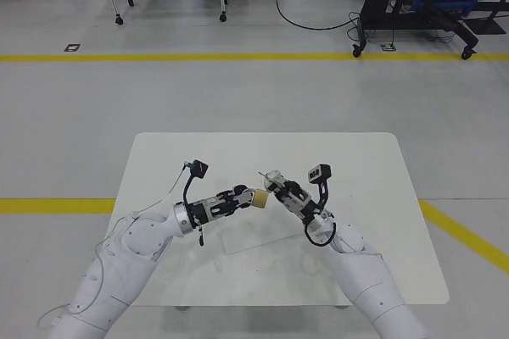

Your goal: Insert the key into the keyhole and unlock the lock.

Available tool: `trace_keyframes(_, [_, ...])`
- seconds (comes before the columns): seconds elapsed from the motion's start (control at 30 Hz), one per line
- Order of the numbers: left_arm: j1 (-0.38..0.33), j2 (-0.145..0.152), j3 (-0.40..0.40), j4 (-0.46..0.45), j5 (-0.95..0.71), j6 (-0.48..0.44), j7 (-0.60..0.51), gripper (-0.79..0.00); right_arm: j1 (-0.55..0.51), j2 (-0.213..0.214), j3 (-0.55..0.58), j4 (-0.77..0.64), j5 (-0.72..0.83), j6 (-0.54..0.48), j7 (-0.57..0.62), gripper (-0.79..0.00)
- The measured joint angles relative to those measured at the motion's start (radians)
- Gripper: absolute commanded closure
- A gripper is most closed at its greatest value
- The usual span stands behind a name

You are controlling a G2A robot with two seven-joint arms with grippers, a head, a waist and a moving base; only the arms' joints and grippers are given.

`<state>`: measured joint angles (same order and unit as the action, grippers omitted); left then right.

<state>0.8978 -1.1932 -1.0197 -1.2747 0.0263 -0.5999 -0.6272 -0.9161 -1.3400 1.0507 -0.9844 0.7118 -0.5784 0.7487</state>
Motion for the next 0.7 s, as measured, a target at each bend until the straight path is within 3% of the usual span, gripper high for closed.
trace_keyframes(0.27, [0.005,0.001,-0.016,0.014,-0.022,-0.003,0.001,0.0,-0.028,0.001,0.01,-0.039,0.065,0.031,0.157,0.0])
trace_keyframes(0.5, [0.004,-0.002,-0.019,0.029,-0.089,-0.011,-0.027,0.0,-0.05,0.005,0.027,-0.079,0.065,0.03,0.224,0.0])
trace_keyframes(0.6, [-0.015,-0.009,0.002,0.067,-0.215,-0.003,-0.13,0.0,-0.061,0.01,0.054,-0.1,0.077,0.015,0.24,0.0])
trace_keyframes(0.7, [-0.049,-0.019,0.026,0.137,-0.422,0.015,-0.301,0.0,-0.079,0.016,0.087,-0.126,0.097,-0.005,0.247,0.0])
